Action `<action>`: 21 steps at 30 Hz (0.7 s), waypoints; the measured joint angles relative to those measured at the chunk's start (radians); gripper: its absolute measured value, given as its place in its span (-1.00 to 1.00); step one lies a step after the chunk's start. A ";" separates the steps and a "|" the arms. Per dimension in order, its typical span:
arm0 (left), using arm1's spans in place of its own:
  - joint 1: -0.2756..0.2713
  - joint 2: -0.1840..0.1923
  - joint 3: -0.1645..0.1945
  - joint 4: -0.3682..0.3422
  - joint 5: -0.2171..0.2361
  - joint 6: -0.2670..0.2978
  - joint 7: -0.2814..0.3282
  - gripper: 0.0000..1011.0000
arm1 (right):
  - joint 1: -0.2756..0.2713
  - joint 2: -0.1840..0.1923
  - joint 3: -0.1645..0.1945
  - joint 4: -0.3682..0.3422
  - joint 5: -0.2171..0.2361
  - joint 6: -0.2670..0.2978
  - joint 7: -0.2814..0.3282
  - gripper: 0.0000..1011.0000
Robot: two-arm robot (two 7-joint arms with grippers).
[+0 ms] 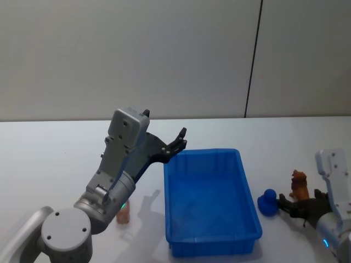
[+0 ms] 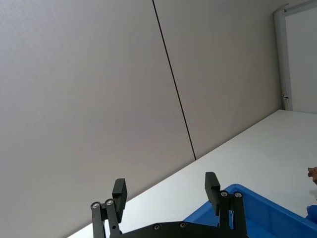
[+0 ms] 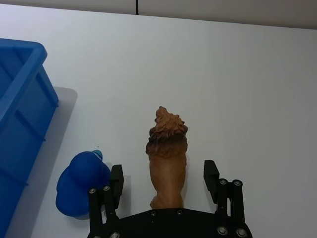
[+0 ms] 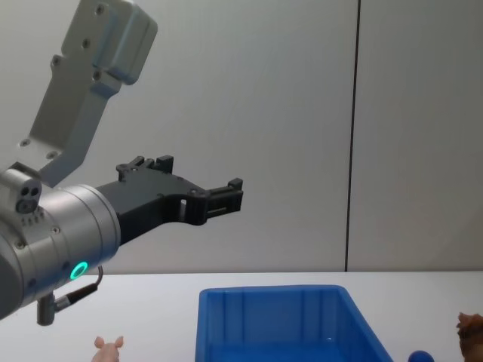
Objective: Pick up the two dolls from the table and place them into the box.
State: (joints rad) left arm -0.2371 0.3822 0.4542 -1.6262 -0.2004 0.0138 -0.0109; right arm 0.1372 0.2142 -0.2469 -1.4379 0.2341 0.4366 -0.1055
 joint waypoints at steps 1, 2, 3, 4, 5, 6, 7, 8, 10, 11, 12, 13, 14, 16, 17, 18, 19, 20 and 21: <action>0.000 0.000 0.000 0.000 0.000 0.000 0.000 0.98 | 0.003 -0.003 -0.001 0.005 -0.001 0.000 -0.002 0.97; 0.000 0.000 0.000 0.000 0.000 0.000 0.000 0.98 | 0.004 -0.004 -0.001 0.008 -0.002 0.000 -0.003 0.94; 0.000 0.000 0.000 0.000 0.000 0.000 0.000 0.98 | 0.006 -0.005 -0.001 0.012 -0.002 -0.001 -0.004 0.90; 0.000 0.000 0.000 0.000 0.000 0.000 0.000 0.98 | 0.006 -0.005 -0.001 0.012 -0.002 -0.001 -0.004 0.84; 0.000 0.000 0.000 0.000 0.000 0.000 0.000 0.98 | 0.008 -0.008 -0.002 0.016 -0.003 -0.001 -0.006 0.81; 0.000 0.000 0.000 0.000 0.000 0.000 0.000 0.98 | 0.009 -0.008 -0.002 0.018 -0.003 -0.001 -0.007 0.79; 0.000 0.000 0.000 0.000 0.000 0.000 0.000 0.98 | 0.011 -0.010 -0.002 0.022 -0.004 -0.001 -0.008 0.70; 0.000 0.000 0.000 0.000 0.000 0.000 0.000 0.98 | 0.011 -0.011 -0.003 0.023 -0.004 -0.001 -0.008 0.65; 0.000 0.000 0.000 0.000 0.000 0.000 0.000 0.98 | 0.013 -0.013 -0.003 0.027 -0.005 -0.001 -0.010 0.51; 0.000 0.000 0.000 0.000 0.000 0.000 0.000 0.98 | 0.014 -0.013 -0.003 0.028 -0.006 -0.002 -0.010 0.51; 0.000 0.000 0.000 0.000 0.000 0.000 0.000 0.98 | 0.014 -0.014 -0.003 0.029 -0.006 -0.002 -0.011 0.45; 0.000 0.000 0.000 0.000 0.000 0.000 0.000 0.98 | 0.015 -0.015 -0.003 0.031 -0.006 -0.002 -0.011 0.40; 0.000 0.000 0.000 0.000 0.000 0.000 0.000 0.98 | 0.016 -0.015 -0.004 0.032 -0.006 -0.002 -0.012 0.34; 0.000 0.000 0.000 0.000 0.000 0.000 0.000 0.98 | 0.017 -0.016 -0.004 0.035 -0.007 -0.002 -0.012 0.17; 0.000 0.000 0.000 0.000 0.000 0.000 0.000 0.98 | 0.017 -0.016 -0.004 0.036 -0.007 -0.002 -0.013 0.12; 0.000 0.000 0.000 0.000 0.000 0.000 0.000 0.98 | 0.017 -0.017 -0.004 0.036 -0.007 -0.002 -0.013 0.06; 0.000 0.000 0.000 0.000 0.000 0.000 0.000 0.98 | 0.018 -0.017 -0.004 0.037 -0.007 -0.002 -0.013 -0.03; 0.000 0.000 0.000 0.000 0.000 0.000 0.000 0.98 | 0.018 -0.018 -0.004 0.038 -0.007 -0.003 -0.014 -0.06; 0.000 0.000 0.000 0.000 0.000 0.000 0.000 0.98 | 0.019 -0.018 -0.004 0.039 -0.007 -0.003 -0.014 -0.12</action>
State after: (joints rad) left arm -0.2371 0.3822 0.4542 -1.6262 -0.2004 0.0138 -0.0109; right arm 0.1560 0.1962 -0.2511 -1.3990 0.2268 0.4338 -0.1196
